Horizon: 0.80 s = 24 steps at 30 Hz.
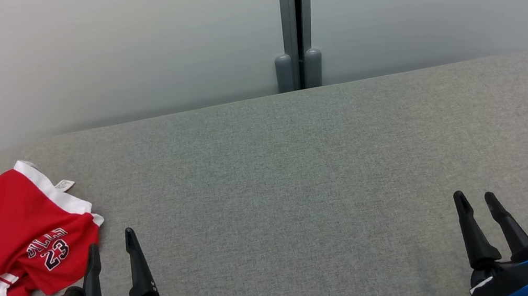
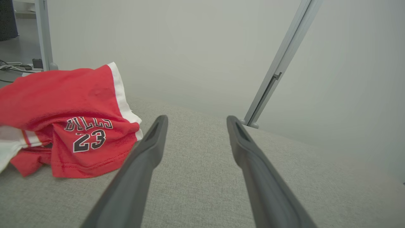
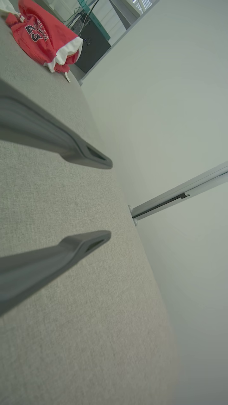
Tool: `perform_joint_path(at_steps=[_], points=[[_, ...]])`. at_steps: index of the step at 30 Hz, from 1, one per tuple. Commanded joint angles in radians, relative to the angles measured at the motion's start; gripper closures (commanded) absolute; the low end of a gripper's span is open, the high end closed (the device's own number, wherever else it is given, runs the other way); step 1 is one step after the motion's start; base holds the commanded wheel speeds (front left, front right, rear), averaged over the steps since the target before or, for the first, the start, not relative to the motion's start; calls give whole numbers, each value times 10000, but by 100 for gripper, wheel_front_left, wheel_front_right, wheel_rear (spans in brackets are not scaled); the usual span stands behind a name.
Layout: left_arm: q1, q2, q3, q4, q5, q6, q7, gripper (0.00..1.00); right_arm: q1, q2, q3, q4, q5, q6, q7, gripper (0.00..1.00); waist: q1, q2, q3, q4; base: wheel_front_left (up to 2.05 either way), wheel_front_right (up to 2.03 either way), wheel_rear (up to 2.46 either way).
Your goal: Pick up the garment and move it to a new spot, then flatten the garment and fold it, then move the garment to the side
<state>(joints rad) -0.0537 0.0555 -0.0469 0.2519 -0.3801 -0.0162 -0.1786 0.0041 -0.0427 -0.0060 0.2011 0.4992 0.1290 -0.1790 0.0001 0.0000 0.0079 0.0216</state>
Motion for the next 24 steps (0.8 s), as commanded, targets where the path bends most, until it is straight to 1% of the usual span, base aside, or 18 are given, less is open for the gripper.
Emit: perform_joint_path(at_steps=[1,24], points=[[-104,51,-50,-24,343,82,-118,0,-2,-90,19,-89,-340,20,-117,0,0,0,13,7,0,0,0],[-207,91,-300,255,2204,315,-575,0,101,-104,11,-26,-2197,25,-576,0,-1,0,120,73,0,0,0]])
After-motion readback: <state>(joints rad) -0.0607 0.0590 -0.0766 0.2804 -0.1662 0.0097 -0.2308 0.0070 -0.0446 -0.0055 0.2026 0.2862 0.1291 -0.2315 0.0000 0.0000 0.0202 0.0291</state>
